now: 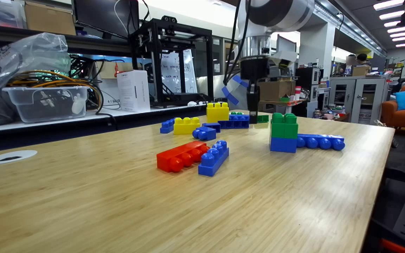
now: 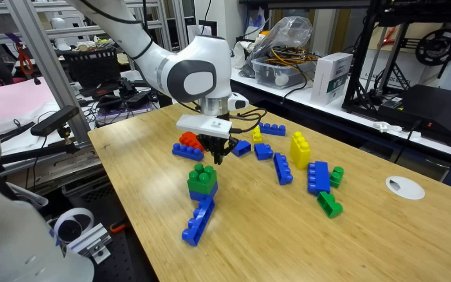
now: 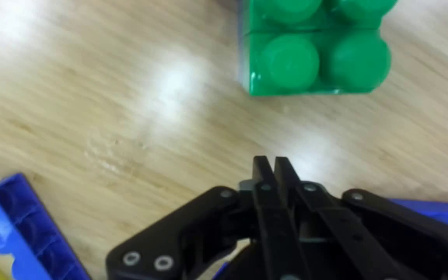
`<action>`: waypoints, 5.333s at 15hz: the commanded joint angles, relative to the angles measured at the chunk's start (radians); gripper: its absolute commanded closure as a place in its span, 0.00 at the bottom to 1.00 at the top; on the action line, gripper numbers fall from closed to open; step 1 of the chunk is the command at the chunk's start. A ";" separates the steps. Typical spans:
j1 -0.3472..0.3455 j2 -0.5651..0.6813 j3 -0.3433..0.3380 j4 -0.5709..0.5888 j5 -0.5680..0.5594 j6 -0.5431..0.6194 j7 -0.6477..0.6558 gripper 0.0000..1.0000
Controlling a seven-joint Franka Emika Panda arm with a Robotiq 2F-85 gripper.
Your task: Move the blue and green object, then pick up the blue object and put it on the blue and green object
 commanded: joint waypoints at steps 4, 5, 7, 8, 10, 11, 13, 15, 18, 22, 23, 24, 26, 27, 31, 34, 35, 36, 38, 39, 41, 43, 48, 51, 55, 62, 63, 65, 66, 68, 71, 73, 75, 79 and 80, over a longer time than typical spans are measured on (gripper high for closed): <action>0.021 0.061 -0.003 0.243 -0.061 -0.059 -0.015 0.39; 0.022 0.079 -0.001 0.294 -0.065 -0.076 -0.028 0.31; 0.020 0.119 0.002 0.392 -0.080 -0.132 -0.073 0.17; 0.016 0.145 0.006 0.449 -0.076 -0.169 -0.111 0.12; 0.011 0.203 0.012 0.555 -0.078 -0.236 -0.177 0.01; 0.008 0.234 0.015 0.606 -0.076 -0.272 -0.214 0.00; -0.001 0.298 0.025 0.707 -0.061 -0.346 -0.308 0.00; -0.009 0.358 0.035 0.795 -0.057 -0.416 -0.415 0.00; -0.018 0.439 0.047 0.899 -0.051 -0.499 -0.559 0.00; -0.019 0.522 0.048 0.977 -0.054 -0.564 -0.691 0.00; -0.017 0.538 0.046 0.992 -0.056 -0.576 -0.713 0.00; -0.016 0.554 0.046 0.999 -0.058 -0.577 -0.734 0.00; -0.014 0.577 0.047 1.011 -0.057 -0.582 -0.767 0.00; -0.013 0.586 0.049 1.016 -0.057 -0.585 -0.780 0.00; -0.010 0.601 0.059 1.007 -0.052 -0.582 -0.816 0.00; -0.005 0.585 0.064 0.976 -0.055 -0.570 -0.827 0.00; -0.005 0.575 0.067 0.963 -0.055 -0.565 -0.830 0.00; -0.005 0.568 0.071 0.952 -0.055 -0.560 -0.833 0.00; -0.004 0.547 0.077 0.922 -0.055 -0.551 -0.838 0.00; -0.002 0.539 0.080 0.910 -0.055 -0.548 -0.839 0.00; 0.000 0.514 0.087 0.875 -0.056 -0.540 -0.845 0.00; 0.006 0.488 0.091 0.836 -0.060 -0.534 -0.843 0.00; 0.012 0.435 0.095 0.739 -0.060 -0.513 -0.841 0.00; 0.022 0.461 0.090 0.768 -0.058 -0.544 -0.816 0.00; 0.021 0.452 0.090 0.749 -0.059 -0.532 -0.813 0.00; 0.023 0.453 0.088 0.747 -0.071 -0.516 -0.821 0.00; 0.022 0.456 0.089 0.748 -0.074 -0.506 -0.830 0.00; 0.022 0.459 0.088 0.748 -0.077 -0.495 -0.833 0.00; 0.022 0.460 0.088 0.747 -0.080 -0.487 -0.836 0.00; 0.021 0.464 0.088 0.747 -0.083 -0.475 -0.845 0.00; 0.019 0.470 0.089 0.744 -0.084 -0.467 -0.860 0.00; 0.018 0.476 0.090 0.742 -0.081 -0.467 -0.871 0.00; 0.019 0.484 0.089 0.737 -0.086 -0.461 -0.879 0.00; 0.022 0.491 0.087 0.727 -0.096 -0.436 -0.887 0.00; 0.025 0.493 0.086 0.725 -0.102 -0.425 -0.885 0.00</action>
